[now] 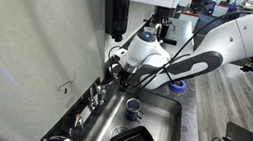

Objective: Turn the right tap lever to the right

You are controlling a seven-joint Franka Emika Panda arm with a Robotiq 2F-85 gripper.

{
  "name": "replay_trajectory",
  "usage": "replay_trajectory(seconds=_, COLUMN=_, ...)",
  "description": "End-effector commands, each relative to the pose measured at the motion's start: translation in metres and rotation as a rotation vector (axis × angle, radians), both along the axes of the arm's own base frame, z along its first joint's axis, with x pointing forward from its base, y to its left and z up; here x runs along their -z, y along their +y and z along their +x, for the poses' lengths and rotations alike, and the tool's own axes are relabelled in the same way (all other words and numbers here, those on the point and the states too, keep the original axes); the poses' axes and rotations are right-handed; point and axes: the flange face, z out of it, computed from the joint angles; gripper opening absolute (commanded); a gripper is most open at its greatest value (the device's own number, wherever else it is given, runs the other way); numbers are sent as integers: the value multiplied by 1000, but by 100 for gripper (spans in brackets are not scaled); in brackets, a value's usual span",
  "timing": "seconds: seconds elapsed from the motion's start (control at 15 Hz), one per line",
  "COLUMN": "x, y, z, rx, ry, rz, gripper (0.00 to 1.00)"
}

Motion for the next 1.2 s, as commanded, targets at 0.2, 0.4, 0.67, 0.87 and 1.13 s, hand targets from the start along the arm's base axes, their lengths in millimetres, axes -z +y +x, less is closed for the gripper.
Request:
replay_trajectory(seconds=0.2, x=-17, y=0, z=-56, rx=219, ry=-18, rz=52, gripper=100)
replay_trajectory(seconds=0.4, x=-24, y=5, z=-88, rx=289, ry=-43, rz=59, gripper=100)
replay_trajectory(seconds=0.67, x=-31, y=15, z=-129, rx=337, ry=-65, rz=27, gripper=100)
replay_trajectory(seconds=0.87, x=-37, y=28, z=-162, rx=348, ry=-55, rz=-17, gripper=100)
replay_trajectory(seconds=1.13, x=-52, y=50, z=-203, rx=372, ry=-47, rz=-44, gripper=100)
